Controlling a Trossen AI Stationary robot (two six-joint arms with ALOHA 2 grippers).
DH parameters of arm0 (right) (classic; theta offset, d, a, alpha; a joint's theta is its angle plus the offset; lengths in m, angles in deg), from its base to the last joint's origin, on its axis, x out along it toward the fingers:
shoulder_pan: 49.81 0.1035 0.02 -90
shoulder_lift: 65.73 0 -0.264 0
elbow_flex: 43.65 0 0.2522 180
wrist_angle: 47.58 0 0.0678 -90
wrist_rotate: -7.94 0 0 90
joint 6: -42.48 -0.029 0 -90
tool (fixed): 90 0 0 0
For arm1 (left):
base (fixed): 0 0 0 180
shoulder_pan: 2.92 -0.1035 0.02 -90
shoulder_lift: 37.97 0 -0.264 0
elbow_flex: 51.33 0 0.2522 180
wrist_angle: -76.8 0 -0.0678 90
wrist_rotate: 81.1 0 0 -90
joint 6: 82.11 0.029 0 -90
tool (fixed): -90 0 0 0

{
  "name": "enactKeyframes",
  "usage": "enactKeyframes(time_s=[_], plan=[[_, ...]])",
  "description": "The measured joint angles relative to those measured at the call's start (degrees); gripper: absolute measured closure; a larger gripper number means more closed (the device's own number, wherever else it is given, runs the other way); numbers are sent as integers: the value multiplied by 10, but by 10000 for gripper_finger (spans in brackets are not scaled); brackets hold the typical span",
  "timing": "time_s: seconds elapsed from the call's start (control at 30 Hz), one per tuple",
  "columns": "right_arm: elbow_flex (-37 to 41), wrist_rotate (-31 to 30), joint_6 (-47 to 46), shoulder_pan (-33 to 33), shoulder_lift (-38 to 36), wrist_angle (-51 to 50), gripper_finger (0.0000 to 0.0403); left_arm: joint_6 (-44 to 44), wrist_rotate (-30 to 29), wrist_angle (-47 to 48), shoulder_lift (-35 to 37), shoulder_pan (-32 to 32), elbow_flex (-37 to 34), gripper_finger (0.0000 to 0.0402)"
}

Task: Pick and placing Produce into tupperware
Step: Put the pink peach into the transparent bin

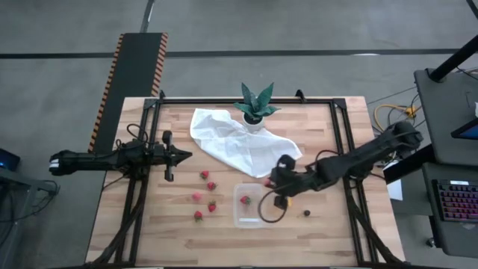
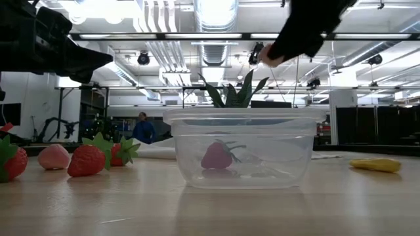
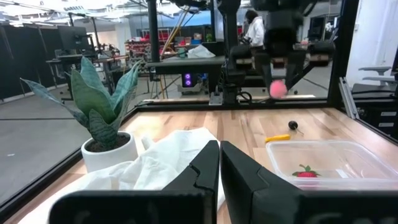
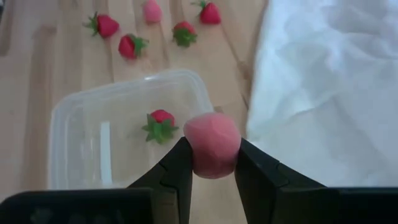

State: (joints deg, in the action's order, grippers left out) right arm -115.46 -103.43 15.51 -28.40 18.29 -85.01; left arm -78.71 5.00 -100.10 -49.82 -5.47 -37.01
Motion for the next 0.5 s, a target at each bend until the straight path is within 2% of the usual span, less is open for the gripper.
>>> enactKeyframes(time_s=[0.3,0.5], plan=[[-91,73,51,-40,151,4,312,0,0,1,0,0,0,402],[-144,110,80,-46,209,3,312,0,0,1,-1,0,0,402]])
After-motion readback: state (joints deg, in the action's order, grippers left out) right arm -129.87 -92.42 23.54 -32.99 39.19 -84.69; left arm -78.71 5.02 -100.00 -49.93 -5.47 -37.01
